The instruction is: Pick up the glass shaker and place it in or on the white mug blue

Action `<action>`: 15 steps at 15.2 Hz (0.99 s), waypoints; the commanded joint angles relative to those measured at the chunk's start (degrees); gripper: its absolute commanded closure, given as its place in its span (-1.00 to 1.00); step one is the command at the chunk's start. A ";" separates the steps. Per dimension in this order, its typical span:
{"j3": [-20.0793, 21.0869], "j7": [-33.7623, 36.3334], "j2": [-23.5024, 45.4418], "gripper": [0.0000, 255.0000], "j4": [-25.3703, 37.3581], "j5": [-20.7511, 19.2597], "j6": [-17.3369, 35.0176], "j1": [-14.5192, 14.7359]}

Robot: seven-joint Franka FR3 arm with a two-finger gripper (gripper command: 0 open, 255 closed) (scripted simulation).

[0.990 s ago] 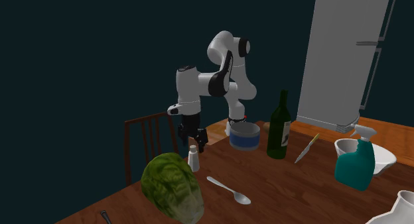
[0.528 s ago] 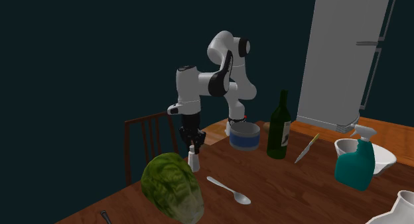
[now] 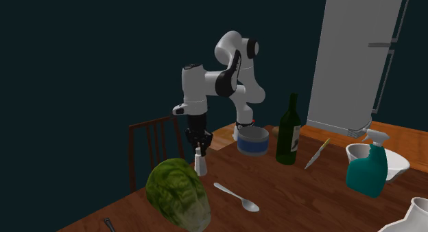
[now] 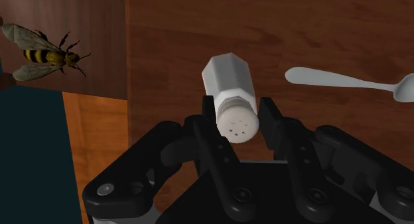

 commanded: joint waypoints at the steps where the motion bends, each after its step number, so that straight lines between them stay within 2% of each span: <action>1: 0.00 0.05 -0.81 1.00 0.38 0.01 -1.22 -0.04; 15: -0.03 0.74 -3.97 1.00 7.13 -0.13 -11.10 -0.14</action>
